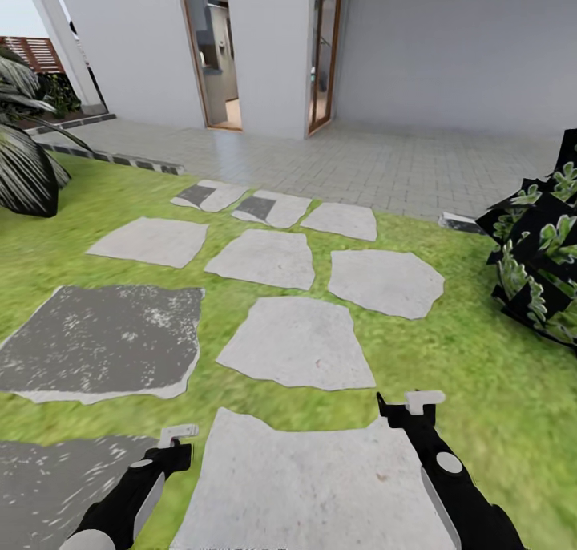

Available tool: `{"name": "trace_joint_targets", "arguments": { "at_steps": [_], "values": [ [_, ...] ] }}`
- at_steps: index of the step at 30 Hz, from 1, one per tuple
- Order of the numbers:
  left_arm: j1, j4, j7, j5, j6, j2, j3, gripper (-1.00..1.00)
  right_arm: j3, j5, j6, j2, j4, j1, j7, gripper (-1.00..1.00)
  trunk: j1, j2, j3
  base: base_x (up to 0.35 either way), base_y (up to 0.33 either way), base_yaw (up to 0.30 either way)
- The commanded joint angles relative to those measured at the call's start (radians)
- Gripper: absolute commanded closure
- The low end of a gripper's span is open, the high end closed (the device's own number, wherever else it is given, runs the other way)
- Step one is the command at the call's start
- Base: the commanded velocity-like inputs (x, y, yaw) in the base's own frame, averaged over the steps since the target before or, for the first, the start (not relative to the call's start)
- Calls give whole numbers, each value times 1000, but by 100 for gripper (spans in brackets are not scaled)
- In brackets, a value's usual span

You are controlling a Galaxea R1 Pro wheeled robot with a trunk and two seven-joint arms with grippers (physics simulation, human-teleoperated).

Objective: In the garden, pick up the pesticide atomizer on the floor and spray pesticide onto both trees until each tree trunk is fully covered.

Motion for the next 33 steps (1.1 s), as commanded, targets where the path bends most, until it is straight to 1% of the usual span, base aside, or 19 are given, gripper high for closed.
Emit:
{"name": "trace_joint_targets", "arguments": {
  "at_steps": [1,18,33],
  "values": [
    [0,0,0,0,0,0,0,100,0,0,0,0,0,0,0,-100,0,0,1,-74,234,213],
    [0,0,0,1,1,0,0,100,0,1,0,1,14,0,0,-100,0,0,18,-89,286,225],
    [0,2,0,1,1,0,0,100,0,1,0,1,15,0,0,-100,0,0,32,-7,302,227]
  ]
}}
